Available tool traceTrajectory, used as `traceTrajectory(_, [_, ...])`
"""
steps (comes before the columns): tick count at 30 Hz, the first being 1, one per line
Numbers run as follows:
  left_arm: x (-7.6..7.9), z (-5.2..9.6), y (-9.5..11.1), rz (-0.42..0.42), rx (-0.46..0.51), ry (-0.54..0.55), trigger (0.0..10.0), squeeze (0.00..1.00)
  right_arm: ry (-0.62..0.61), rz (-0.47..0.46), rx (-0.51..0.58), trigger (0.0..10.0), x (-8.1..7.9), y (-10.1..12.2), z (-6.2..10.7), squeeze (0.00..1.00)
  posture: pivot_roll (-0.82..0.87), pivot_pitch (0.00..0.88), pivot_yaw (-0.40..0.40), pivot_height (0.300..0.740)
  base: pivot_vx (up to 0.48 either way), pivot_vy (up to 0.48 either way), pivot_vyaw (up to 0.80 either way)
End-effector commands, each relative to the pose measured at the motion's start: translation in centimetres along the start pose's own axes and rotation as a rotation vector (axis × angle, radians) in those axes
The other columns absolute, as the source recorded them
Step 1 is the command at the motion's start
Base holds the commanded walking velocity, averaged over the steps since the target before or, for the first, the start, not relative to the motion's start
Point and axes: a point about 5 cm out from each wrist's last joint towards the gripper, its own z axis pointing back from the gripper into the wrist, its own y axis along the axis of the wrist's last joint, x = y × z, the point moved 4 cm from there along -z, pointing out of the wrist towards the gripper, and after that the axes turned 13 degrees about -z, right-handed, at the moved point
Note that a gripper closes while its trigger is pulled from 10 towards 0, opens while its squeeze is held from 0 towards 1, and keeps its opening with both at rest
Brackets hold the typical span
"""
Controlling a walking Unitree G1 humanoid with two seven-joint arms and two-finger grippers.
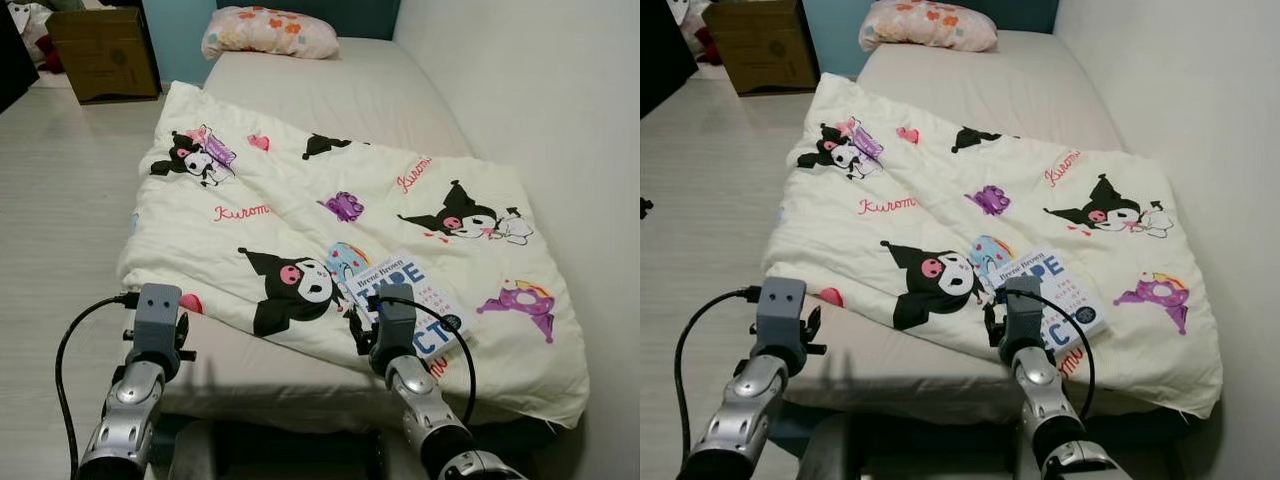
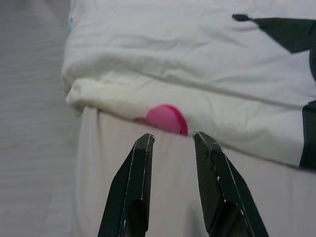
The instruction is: Clean up the room
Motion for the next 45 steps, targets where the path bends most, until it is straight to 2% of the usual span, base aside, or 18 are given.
traceTrajectory(1, [0.0, 0.2, -0.8, -0.024, -0.021, -0.010, 10.0, 0.00, -0.001, -0.002, -0.001, 10.0, 0.1, -0.1, 0.1, 0.00, 0.08, 0.187, -0.064, 0.547, 0.000, 0.000, 0.00])
traceTrajectory(7, [-0.1, 0.1, -1.1, -0.139, -0.023, -0.032, 10.0, 0.00, 0.010, 0.002, 0.004, 10.0, 0.0, 0.0, 0.1, 0.00, 0.08, 0.199, -0.070, 0.547, 0.000, 0.000, 0.00])
traceTrajectory(8, [-0.2, 0.0, -1.3, -0.211, -0.025, -0.043, 10.0, 1.00, 0.016, 0.006, 0.006, 10.0, -0.1, 0.1, 0.1, 0.00, 0.08, 0.199, -0.070, 0.547, 0.000, 0.000, 0.00])
traceTrajectory(9, [-0.4, -0.3, -1.2, -0.285, -0.011, -0.060, 10.0, 1.00, 0.025, 0.009, 0.011, 10.0, -0.2, 0.2, 0.1, 0.00, 0.07, 0.214, -0.073, 0.547, 0.000, 0.000, 0.00])
traceTrajectory(11, [-0.4, -0.3, -1.2, -0.285, -0.011, -0.060, 10.0, 1.00, 0.025, 0.009, 0.011, 10.0, -0.2, 0.2, 0.1, 0.00, 0.07, 0.214, -0.073, 0.547, 0.000, 0.000, 0.00])
traceTrajectory(13, [-0.7, -0.6, -1.1, -0.355, -0.002, -0.068, 10.0, 1.00, 0.031, 0.011, 0.016, 10.0, -0.4, 0.3, 0.1, 0.00, 0.07, 0.216, -0.074, 0.547, 0.000, 0.000, 0.00])
traceTrajectory(14, [-1.3, -1.1, -0.6, -0.467, 0.019, -0.072, 10.0, 1.00, 0.042, 0.010, 0.029, 10.0, -0.6, 0.6, 0.1, 0.00, 0.06, 0.246, -0.076, 0.547, 0.000, 0.000, 0.00])
traceTrajectory(16, [-1.3, -1.1, -0.6, -0.467, 0.019, -0.072, 10.0, 1.00, 0.042, 0.010, 0.029, 10.0, -0.6, 0.6, 0.1, 0.00, 0.06, 0.246, -0.076, 0.547, 0.000, 0.000, 0.00])
traceTrajectory(18, [-2.1, -2.1, 0.5, -0.721, 0.077, -0.082, 10.0, 1.00, 0.063, 0.003, 0.058, 10.0, -0.9, 1.3, 0.1, 0.00, 0.03, 0.286, -0.077, 0.547, 0.000, 0.000, 0.00])
traceTrajectory(20, [-2.1, -2.1, 0.5, -0.721, 0.077, -0.082, 10.0, 1.00, 0.063, 0.003, 0.058, 10.0, -0.9, 1.3, 0.1, 0.00, 0.03, 0.286, -0.077, 0.547, 0.000, 0.000, 0.00])
traceTrajectory(23, [-2.0, -2.7, 0.7, -0.945, 0.108, -0.129, 10.0, 1.00, 0.086, -0.007, 0.083, 10.0, -1.4, 1.9, 0.4, 0.00, 0.00, 0.312, -0.073, 0.547, 0.000, 0.000, 0.00])
traceTrajectory(29, [-1.2, -3.0, 0.0, -1.138, 0.106, -0.242, 10.0, 1.00, 0.100, -0.013, 0.107, 10.0, -1.6, 2.4, 1.0, 0.00, -0.02, 0.334, -0.065, 0.547, 0.000, 0.000, 0.00])
traceTrajectory(30, [-0.8, -3.0, -0.4, -1.171, 0.095, -0.286, 10.0, 0.73, 0.103, -0.014, 0.113, 10.0, -1.7, 2.6, 1.2, 0.00, -0.03, 0.339, -0.063, 0.547, 0.000, 0.000, 0.00])
traceTrajectory(32, [-0.8, -3.0, -0.4, -1.171, 0.095, -0.286, 10.0, 0.73, 0.103, -0.014, 0.113, 10.0, -1.7, 2.6, 1.2, 0.00, -0.03, 0.339, -0.063, 0.547, 0.000, 0.000, 0.00])
traceTrajectory(33, [-0.5, -2.9, -0.7, -1.211, 0.090, -0.328, 10.0, 0.29, 0.107, -0.018, 0.118, 10.0, -1.7, 2.8, 1.3, 0.00, -0.03, 0.347, -0.060, 0.547, 0.000, 0.000, 0.00])
traceTrajectory(34, [-0.5, -2.9, -0.7, -1.211, 0.090, -0.328, 10.0, 0.29, 0.107, -0.018, 0.118, 10.0, -1.7, 2.8, 1.3, 0.00, -0.03, 0.347, -0.060, 0.547, 0.000, 0.000, 0.00])
traceTrajectory(35, [-0.2, -2.9, -1.0, -1.243, 0.087, -0.357, 10.0, 0.00, 0.110, -0.021, 0.123, 10.0, -1.8, 2.9, 1.4, 0.00, -0.04, 0.355, -0.058, 0.547, 0.000, 0.000, 0.00])
traceTrajectory(45, [-0.8, -3.1, -1.2, -1.315, 0.071, -0.348, 10.0, 0.00, 0.149, -0.063, 0.114, 10.0, -2.7, 3.3, 2.2, 0.00, -0.04, 0.359, -0.063, 0.532, 0.000, 0.000, 0.00])
